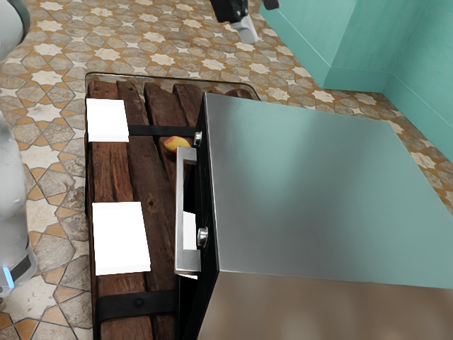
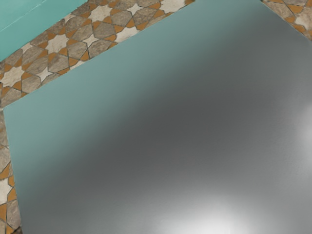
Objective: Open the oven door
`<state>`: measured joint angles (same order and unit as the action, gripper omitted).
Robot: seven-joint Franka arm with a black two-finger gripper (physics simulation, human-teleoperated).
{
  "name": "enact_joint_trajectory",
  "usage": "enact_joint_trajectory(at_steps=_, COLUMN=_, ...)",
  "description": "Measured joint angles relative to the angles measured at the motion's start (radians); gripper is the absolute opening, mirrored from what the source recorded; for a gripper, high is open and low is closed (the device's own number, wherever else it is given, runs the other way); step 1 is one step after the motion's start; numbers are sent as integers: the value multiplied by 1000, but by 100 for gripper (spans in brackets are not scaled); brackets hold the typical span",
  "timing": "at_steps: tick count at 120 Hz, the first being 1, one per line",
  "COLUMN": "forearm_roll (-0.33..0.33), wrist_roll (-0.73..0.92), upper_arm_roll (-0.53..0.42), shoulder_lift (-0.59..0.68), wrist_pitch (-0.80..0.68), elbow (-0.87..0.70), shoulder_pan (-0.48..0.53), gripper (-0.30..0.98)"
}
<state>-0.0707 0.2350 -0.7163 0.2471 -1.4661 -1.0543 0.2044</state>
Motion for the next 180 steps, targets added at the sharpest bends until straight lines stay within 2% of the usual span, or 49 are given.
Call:
enact_joint_trajectory(at_steps=9, forearm_roll=-68, wrist_roll=32, upper_arm_roll=-22, shoulder_lift=59, wrist_pitch=-52, elbow=-109, shoulder_pan=-2, gripper=68)
enact_joint_trajectory(at_steps=21, forearm_roll=-137, wrist_roll=87, upper_arm_roll=-52, shoulder_lift=99, wrist_pitch=-97, elbow=-175, shoulder_pan=-2, gripper=69)
enact_joint_trajectory(at_steps=32, forearm_roll=-108, wrist_roll=170, upper_arm_roll=-56, shoulder_lift=104, wrist_pitch=-141, elbow=-268, shoulder_pan=-15, gripper=69)
enact_joint_trajectory(at_steps=36, forearm_roll=-93, wrist_roll=203, upper_arm_roll=-25, shoulder_lift=114, wrist_pitch=-159, elbow=-314, shoulder_pan=-66, gripper=69)
enact_joint_trajectory(at_steps=42, forearm_roll=-74, wrist_roll=255, upper_arm_roll=104, shoulder_lift=178, wrist_pitch=-198, elbow=-446, shoulder_pan=-216, gripper=69)
enact_joint_trajectory(at_steps=53, forearm_roll=12, wrist_roll=359, upper_arm_roll=267, shoulder_lift=420, wrist_pitch=-279, elbow=-715, shoulder_pan=-376, gripper=69)
enact_joint_trajectory(at_steps=65, forearm_roll=64, wrist_roll=463, upper_arm_roll=318, shoulder_lift=601, wrist_pitch=-337, elbow=-971, shoulder_pan=-563, gripper=69)
enact_joint_trajectory(at_steps=78, forearm_roll=84, wrist_roll=558, upper_arm_roll=355, shoulder_lift=696, wrist_pitch=-372, elbow=-1146, shoulder_pan=-707, gripper=69)
enact_joint_trajectory(at_steps=90, forearm_roll=85, wrist_roll=631, upper_arm_roll=367, shoulder_lift=693, wrist_pitch=-413, elbow=-1203, shoulder_pan=-773, gripper=69)
enact_joint_trajectory(at_steps=101, forearm_roll=37, wrist_roll=681, upper_arm_roll=430, shoulder_lift=640, wrist_pitch=-472, elbow=-1243, shoulder_pan=-864, gripper=69)
enact_joint_trajectory(at_steps=109, forearm_roll=7, wrist_roll=713, upper_arm_roll=472, shoulder_lift=623, wrist_pitch=-509, elbow=-1258, shoulder_pan=-895, gripper=69)
enact_joint_trajectory(at_steps=121, forearm_roll=-43, wrist_roll=749, upper_arm_roll=535, shoulder_lift=613, wrist_pitch=-553, elbow=-1265, shoulder_pan=-908, gripper=69)
enact_joint_trajectory(at_steps=138, forearm_roll=-89, wrist_roll=784, upper_arm_roll=553, shoulder_lift=598, wrist_pitch=-595, elbow=-1288, shoulder_pan=-911, gripper=69)
enact_joint_trajectory(at_steps=180, forearm_roll=-120, wrist_roll=839, upper_arm_roll=565, shoulder_lift=595, wrist_pitch=-647, elbow=-1358, shoulder_pan=-909, gripper=69)
